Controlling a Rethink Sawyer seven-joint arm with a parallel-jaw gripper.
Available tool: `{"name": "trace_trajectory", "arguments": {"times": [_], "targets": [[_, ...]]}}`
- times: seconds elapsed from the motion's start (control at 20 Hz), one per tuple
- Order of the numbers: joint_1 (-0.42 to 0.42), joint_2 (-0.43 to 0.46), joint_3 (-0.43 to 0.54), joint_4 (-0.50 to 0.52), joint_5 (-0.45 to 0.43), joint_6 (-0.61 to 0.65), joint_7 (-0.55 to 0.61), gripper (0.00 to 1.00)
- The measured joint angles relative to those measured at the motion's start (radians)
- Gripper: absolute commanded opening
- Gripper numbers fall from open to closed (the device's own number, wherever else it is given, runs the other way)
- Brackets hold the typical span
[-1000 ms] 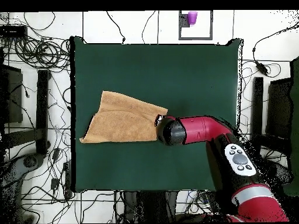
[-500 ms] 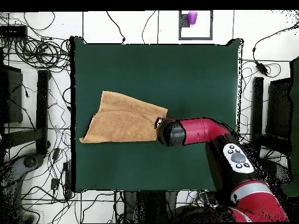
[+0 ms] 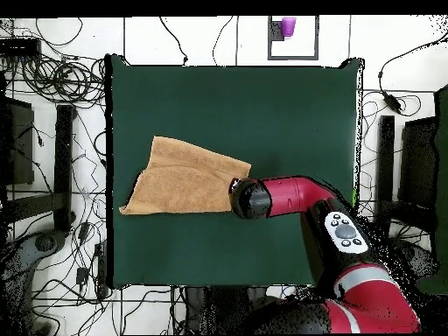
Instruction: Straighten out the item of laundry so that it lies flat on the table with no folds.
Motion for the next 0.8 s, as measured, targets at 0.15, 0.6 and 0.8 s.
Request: {"name": "trace_trajectory", "arguments": {"times": [0.15, 0.6, 0.8], "targets": [[0.023, 0.001, -0.019, -0.009, 0.000, 0.000, 0.000, 1.00], [0.088, 0.003, -0.072, -0.030, 0.005, -0.001, 0.000, 1.00], [0.122, 0.009, -0.084, -0.041, 0.017, 0.000, 0.000, 0.00]]}}
